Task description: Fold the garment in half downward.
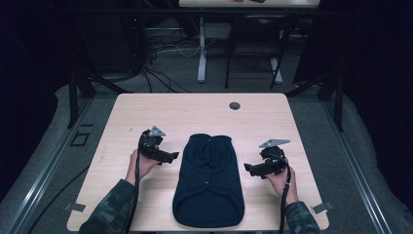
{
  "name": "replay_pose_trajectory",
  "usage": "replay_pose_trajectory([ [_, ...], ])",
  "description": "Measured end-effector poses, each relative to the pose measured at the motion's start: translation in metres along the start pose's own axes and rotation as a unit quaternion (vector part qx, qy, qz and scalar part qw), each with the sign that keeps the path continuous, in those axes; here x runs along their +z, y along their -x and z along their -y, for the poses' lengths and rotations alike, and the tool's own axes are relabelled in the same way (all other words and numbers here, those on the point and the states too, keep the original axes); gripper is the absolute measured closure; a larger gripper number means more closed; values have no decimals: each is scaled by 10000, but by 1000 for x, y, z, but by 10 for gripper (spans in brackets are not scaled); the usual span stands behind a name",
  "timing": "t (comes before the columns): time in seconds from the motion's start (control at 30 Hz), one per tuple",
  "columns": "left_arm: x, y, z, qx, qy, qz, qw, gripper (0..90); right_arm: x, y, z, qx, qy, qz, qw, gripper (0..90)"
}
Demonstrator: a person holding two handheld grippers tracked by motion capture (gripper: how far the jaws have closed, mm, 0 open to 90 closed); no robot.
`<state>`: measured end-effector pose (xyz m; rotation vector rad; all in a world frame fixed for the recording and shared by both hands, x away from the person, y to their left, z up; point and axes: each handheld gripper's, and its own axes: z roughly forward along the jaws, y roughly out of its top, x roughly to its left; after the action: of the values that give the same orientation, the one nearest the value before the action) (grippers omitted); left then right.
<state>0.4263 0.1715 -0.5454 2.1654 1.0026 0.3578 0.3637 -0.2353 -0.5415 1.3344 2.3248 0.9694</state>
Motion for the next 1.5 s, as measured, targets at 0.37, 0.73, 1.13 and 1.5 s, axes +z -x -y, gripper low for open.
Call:
replay_pose_trajectory([
  [0.37,13,9,-27,158,-10,85,9998,3,12,-8,-27,-196,-108,-170,9996,21],
  [0.73,28,12,-42,104,-138,234,9996,16,29,-8,-48,-181,-197,-289,9992,51],
  [1.13,55,11,-55,34,-345,207,9992,40,44,-11,-65,-223,-23,-180,9996,254],
  [1.5,82,13,-57,19,-534,129,9985,64,71,-3,-78,9,-172,-286,9994,463],
])
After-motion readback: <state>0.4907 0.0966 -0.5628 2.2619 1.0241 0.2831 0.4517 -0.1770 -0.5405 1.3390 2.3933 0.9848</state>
